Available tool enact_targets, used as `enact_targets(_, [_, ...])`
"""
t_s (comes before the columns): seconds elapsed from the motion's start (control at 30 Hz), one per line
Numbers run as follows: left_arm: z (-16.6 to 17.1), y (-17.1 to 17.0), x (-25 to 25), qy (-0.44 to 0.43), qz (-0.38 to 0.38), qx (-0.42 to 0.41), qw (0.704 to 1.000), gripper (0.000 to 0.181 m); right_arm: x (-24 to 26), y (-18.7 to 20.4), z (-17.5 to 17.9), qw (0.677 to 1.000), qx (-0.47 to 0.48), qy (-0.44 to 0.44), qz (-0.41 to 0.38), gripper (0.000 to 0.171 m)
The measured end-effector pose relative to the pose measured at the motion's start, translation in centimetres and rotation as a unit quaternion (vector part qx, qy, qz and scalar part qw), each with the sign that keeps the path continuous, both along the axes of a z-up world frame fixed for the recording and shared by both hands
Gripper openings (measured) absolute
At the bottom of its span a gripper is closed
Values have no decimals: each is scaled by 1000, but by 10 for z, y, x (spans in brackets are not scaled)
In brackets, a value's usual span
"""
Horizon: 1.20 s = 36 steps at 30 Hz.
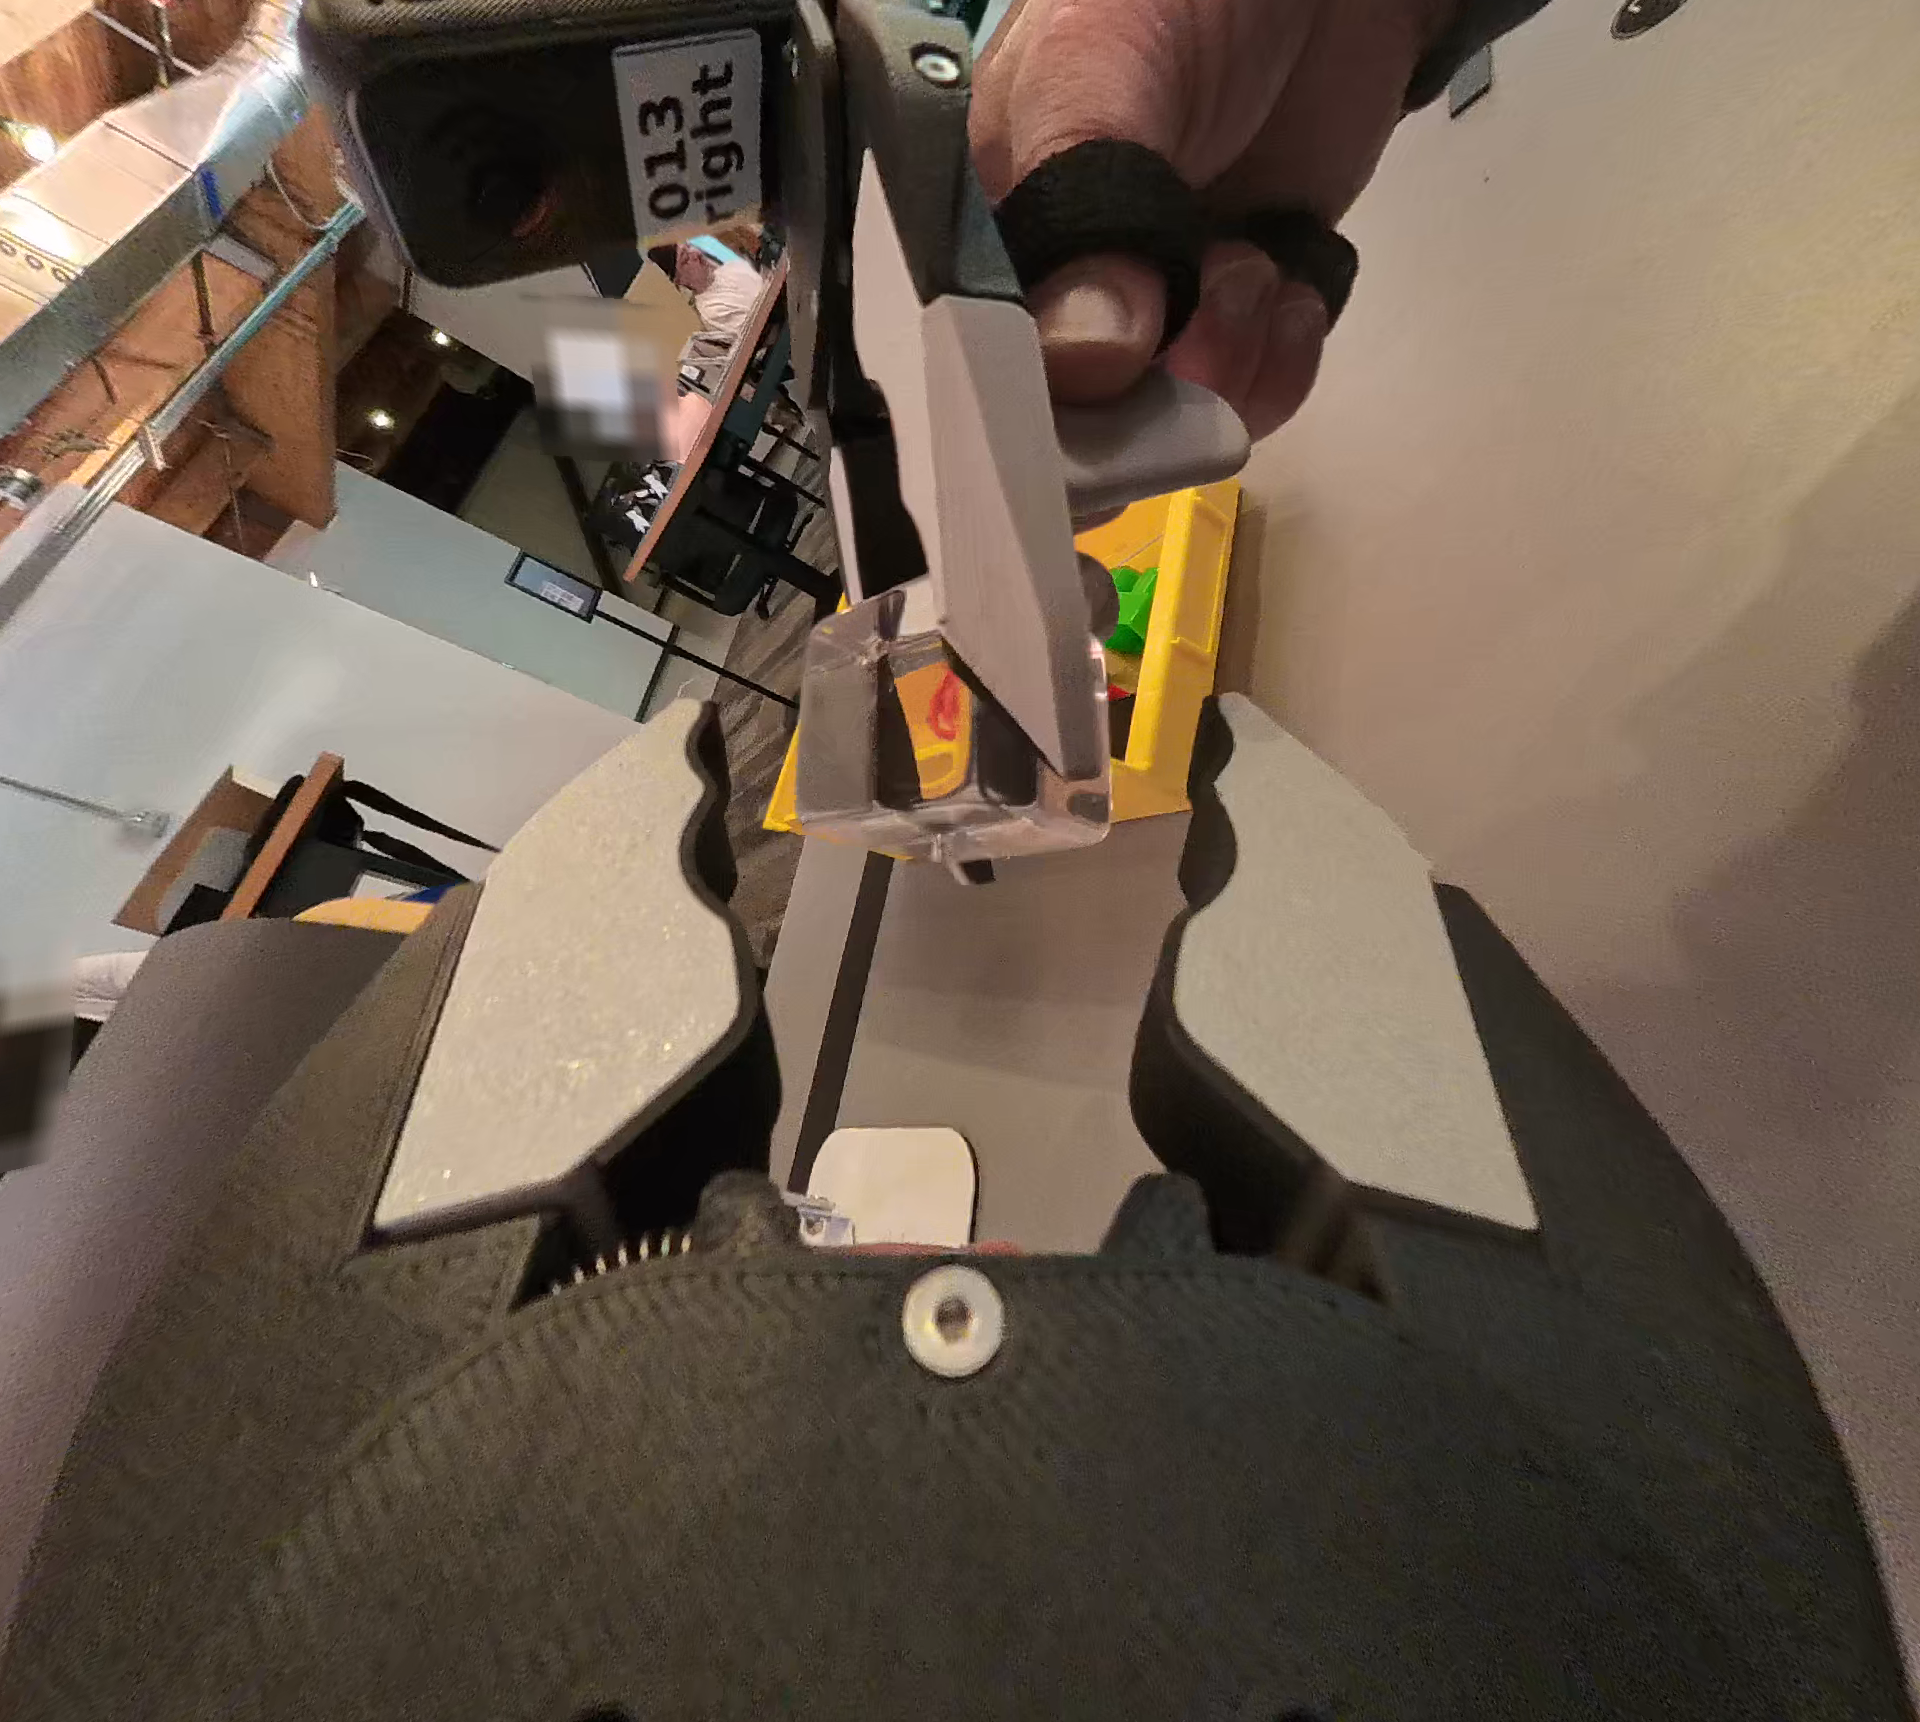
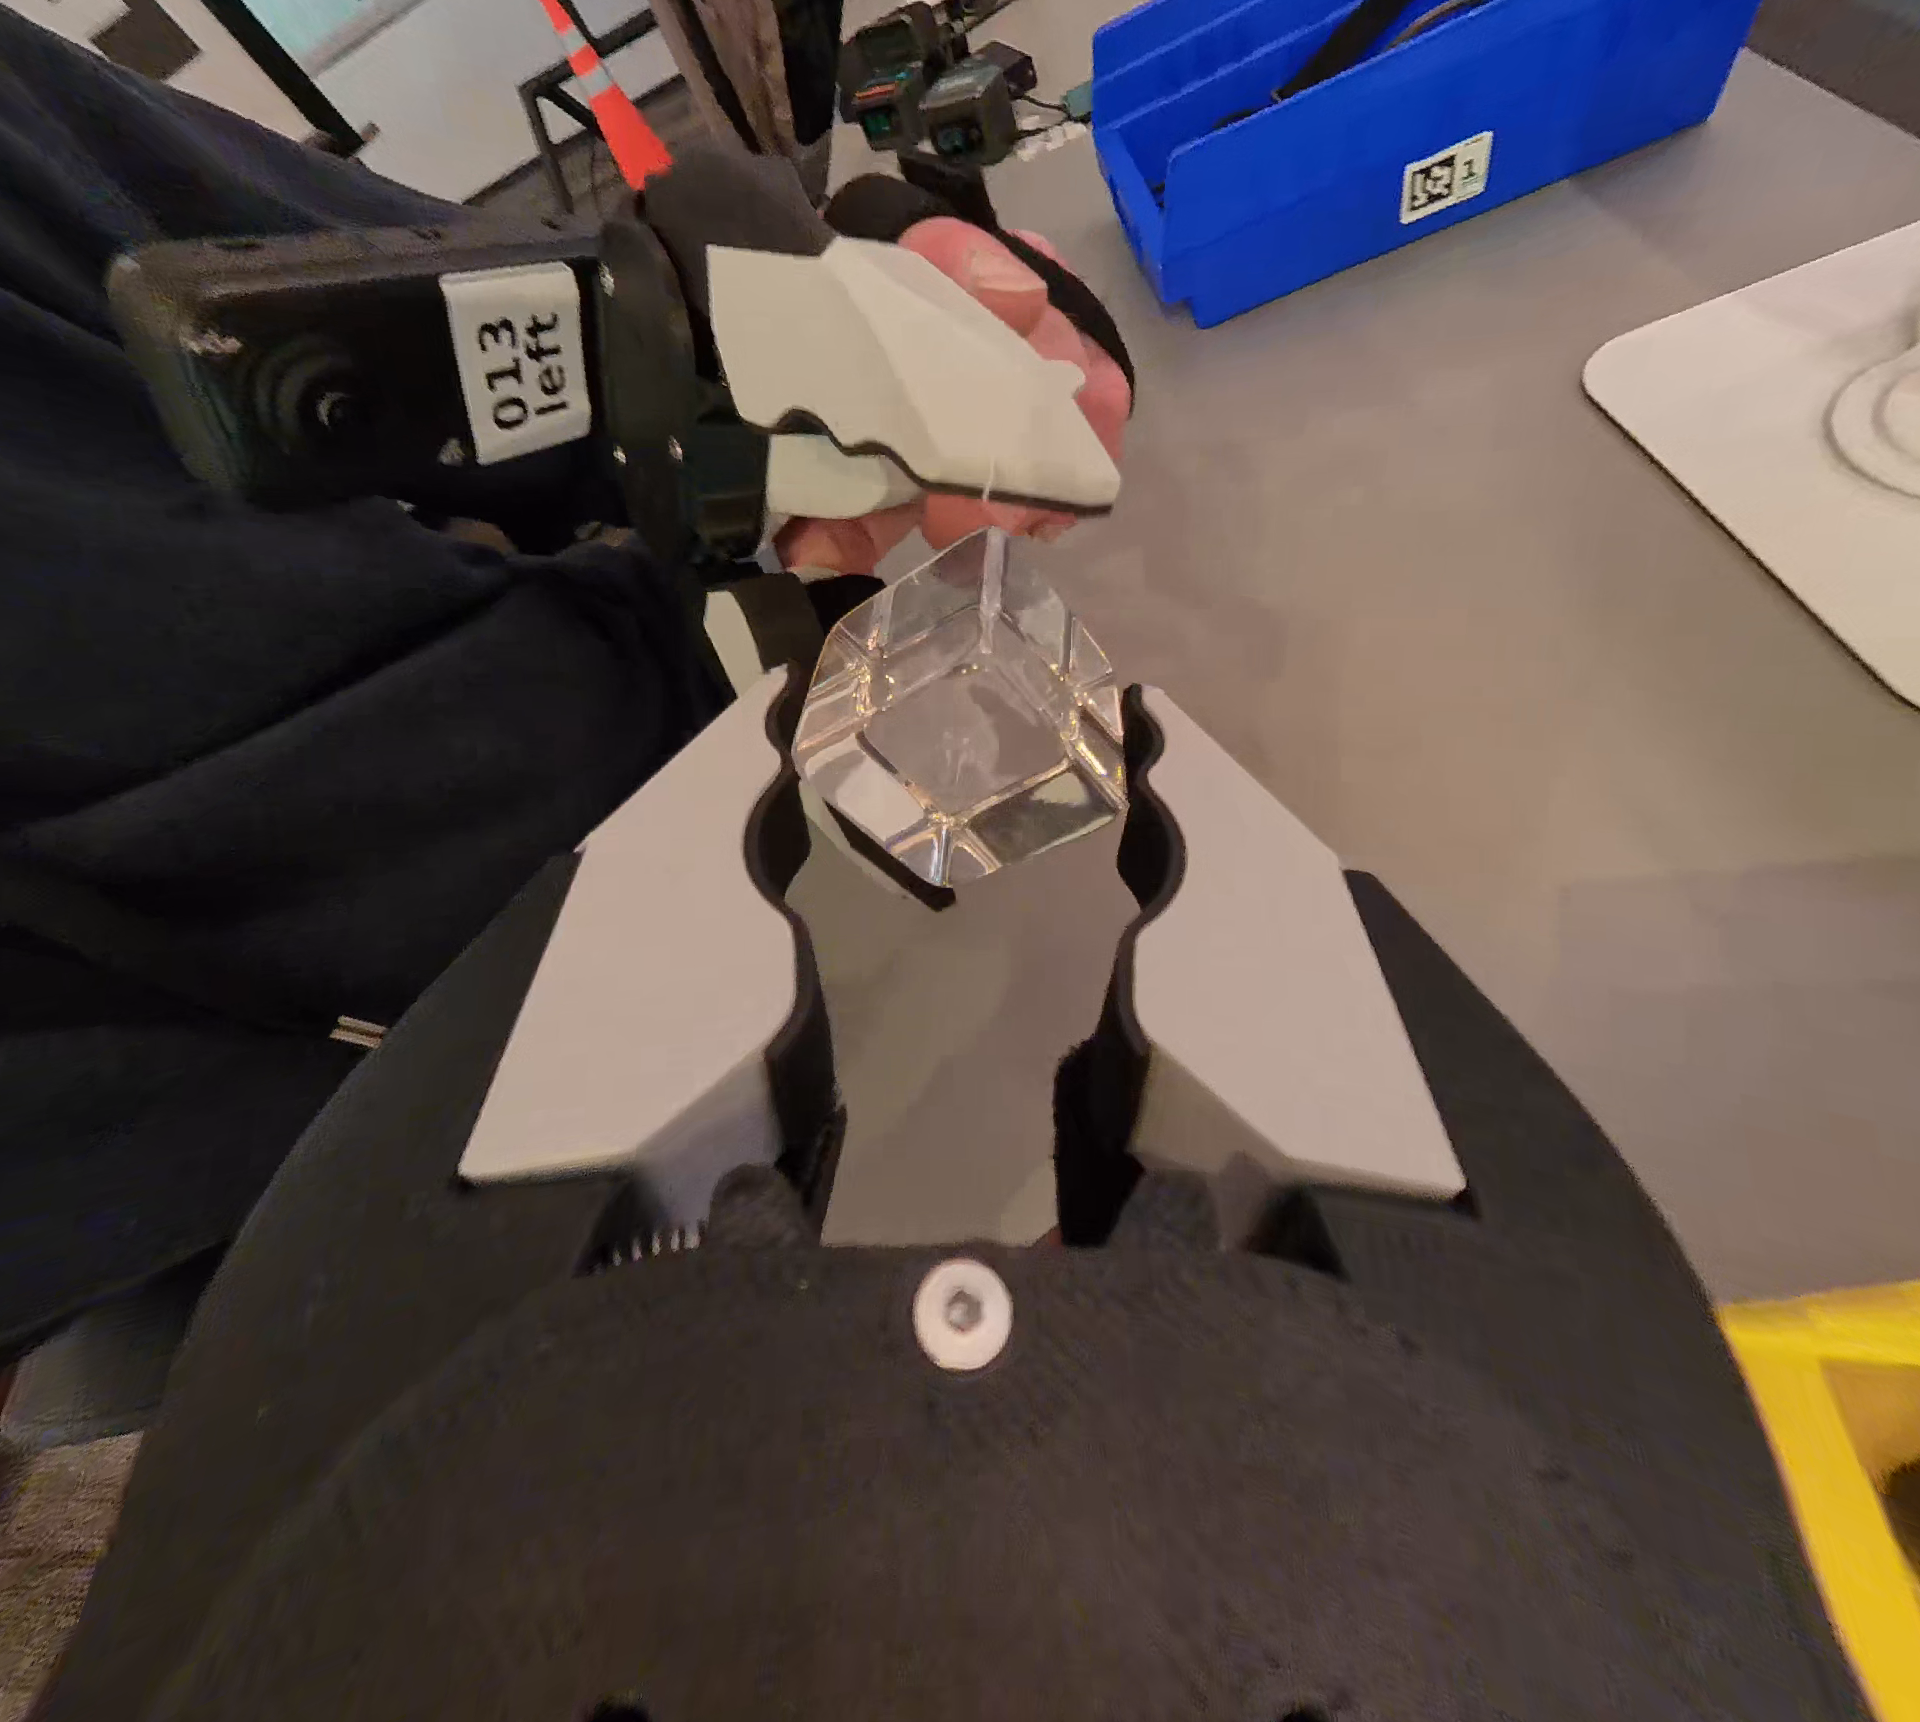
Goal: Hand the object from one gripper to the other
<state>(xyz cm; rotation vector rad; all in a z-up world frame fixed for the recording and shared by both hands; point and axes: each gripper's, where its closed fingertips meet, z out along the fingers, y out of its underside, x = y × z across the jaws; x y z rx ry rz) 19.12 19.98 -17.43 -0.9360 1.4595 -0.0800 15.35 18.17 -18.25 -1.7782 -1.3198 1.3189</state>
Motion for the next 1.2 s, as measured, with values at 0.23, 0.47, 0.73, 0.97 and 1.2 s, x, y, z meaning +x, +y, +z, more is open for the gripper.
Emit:
enact_targets(0.23, [-5,0,7,6,-2,16,1000,74,-2,-6,1,999,-29,28,15,57])
enact_targets(0.47, [-6,-1,7,9,-4,22,1000,61,-2,-9,-1,998,-43,39,20,57])
enact_targets(0.73, [-6,-3,7,20,-7,18,1000,60,-3,-11,0,996,-60,56,30,57])
enact_targets(0.97, [2,-14,9,11,-32,37,999,60,-3,-21,7,991,-81,79,69,58])
enact_targets(1.2, [-1,-28,12,30,-60,55,996,56,-1,-31,5,985,-103,88,110,58])
